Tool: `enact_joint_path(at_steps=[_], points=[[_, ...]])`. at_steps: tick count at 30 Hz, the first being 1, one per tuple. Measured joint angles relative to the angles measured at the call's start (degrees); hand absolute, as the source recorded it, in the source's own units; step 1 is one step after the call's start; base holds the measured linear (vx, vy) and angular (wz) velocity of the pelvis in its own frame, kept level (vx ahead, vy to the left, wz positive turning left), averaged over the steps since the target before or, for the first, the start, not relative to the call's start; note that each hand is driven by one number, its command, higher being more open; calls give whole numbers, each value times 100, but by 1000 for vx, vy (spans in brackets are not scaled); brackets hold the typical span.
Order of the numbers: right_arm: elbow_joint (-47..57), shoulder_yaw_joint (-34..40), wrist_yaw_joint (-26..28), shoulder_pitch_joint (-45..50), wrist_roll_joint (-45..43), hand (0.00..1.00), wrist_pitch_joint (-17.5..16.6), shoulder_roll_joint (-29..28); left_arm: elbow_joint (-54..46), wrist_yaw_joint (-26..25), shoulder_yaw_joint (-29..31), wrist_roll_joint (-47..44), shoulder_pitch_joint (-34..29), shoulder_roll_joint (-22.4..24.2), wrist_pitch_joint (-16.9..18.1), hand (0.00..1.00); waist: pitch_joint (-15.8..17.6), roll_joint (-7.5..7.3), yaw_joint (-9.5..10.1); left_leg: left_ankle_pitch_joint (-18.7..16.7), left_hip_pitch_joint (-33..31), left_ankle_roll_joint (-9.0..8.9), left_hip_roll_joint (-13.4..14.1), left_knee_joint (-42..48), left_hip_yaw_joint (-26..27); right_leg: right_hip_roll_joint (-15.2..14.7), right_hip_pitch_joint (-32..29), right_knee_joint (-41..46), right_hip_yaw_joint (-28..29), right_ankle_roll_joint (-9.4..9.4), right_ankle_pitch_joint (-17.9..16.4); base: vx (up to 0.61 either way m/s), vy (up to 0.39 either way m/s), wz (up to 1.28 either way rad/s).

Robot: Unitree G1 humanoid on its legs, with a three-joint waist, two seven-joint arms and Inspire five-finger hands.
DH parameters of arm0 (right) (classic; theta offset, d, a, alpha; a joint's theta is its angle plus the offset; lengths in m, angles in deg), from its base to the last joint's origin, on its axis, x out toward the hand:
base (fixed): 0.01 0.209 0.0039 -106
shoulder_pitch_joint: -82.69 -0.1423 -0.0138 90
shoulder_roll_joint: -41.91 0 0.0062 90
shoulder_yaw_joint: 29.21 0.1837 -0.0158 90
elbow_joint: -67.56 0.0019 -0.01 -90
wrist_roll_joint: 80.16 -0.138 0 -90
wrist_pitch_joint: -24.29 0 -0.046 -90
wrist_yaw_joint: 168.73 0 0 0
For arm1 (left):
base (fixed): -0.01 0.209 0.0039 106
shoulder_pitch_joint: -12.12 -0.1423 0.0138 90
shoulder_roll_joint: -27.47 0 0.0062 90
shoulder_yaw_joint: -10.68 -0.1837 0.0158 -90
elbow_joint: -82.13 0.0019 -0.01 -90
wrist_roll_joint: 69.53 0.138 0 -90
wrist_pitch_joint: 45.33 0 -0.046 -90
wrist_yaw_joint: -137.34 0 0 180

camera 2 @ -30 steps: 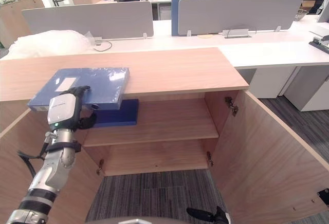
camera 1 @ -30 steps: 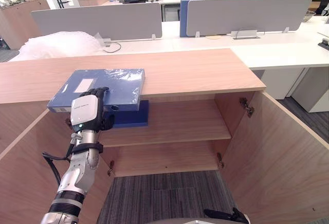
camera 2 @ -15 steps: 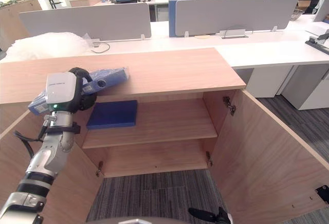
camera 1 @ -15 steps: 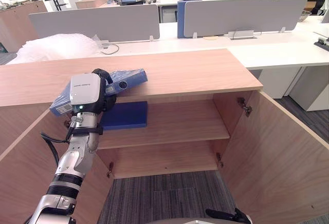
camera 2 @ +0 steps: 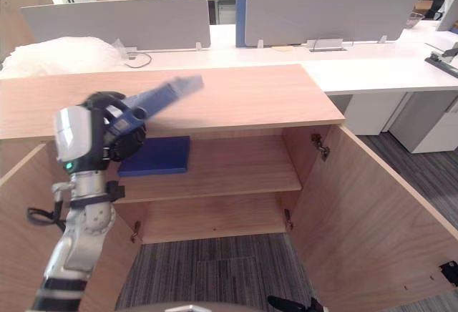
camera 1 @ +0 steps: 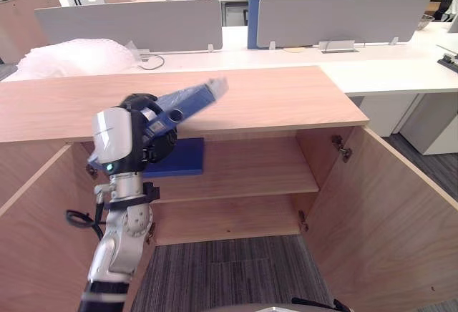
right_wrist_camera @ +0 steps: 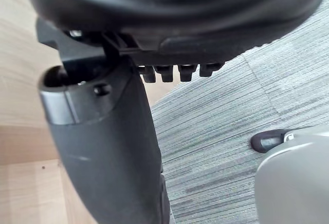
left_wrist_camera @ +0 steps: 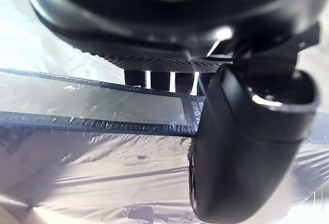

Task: Walk over to the cabinet, pick up the folder, carry it to the office cabinet, place the folder inside the office cabinet, then close the office cabinet door

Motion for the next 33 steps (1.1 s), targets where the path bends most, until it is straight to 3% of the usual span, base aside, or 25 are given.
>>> enact_joint_path(at_steps=[3, 9, 11, 14, 17, 21, 28, 33], points=[[1028, -474, -53, 489, -662, 100, -28, -95, -650, 103, 253, -1475, -458, 386, 251, 0, 5, 33, -46, 0, -13, 0, 38, 1, 0, 35, -42, 30, 50, -20, 31, -19, -3, -8], [2809, -922, -114, 1030, -1887, 100, -515, -583, -1315, 607, 418, -4036, -1157, 905, 536, 0, 36, 10, -75, -38, -99, -28, 108, 3, 1, 93, -171, 58, 107, -42, 81, -56, 8, -5], [3508, -1301, 32, 1137, -3428, 100, -747, -626, -1423, 1009, 383, -5215, -1300, 944, 595, 0, 53, 16, -75, -59, -114, -22, 101, 3, 2, 86, -196, 60, 120, -21, 93, -52, 23, -2], [4706, -1692, 283, 1328, -4135, 100, -813, -592, -1538, 1637, 340, -6390, -1326, 938, 651, 0, 59, 29, -83, -34, -115, -31, 96, 5, 2, 84, -202, 59, 124, -15, 95, -11, 8, 0], [5583, -1753, 729, 1232, -4279, 100, -849, -505, -1538, 2368, 223, -7369, -1308, 891, 703, 0, 54, 34, -101, -36, -142, -32, 98, 25, -2, 90, -221, 51, 129, -14, 96, 0, 0, 0], [6169, -1698, 935, 818, -4422, 100, -857, -123, -1485, 2941, 145, -7956, -1194, 672, 679, 0, 55, 33, -128, -56, -190, -23, 97, 96, -11, 89, -238, 53, 137, -3, 103, 0, 0, 0], [7199, -1317, 1238, -167, -3926, 100, -857, 553, -1011, 3716, 136, -7940, -915, 339, 551, 0, 63, 53, -199, -89, -157, -21, 101, 135, -29, 90, -197, 73, 143, 3, 106, 0, 0, 0], [7419, -1320, 1448, -556, -3751, 100, -871, 876, -752, 3898, 134, -7834, -912, 232, 449, 0, 63, 56, -200, -94, -155, -21, 101, 158, -29, 88, -197, 93, 148, 5, 105, -28, 8, 0]])
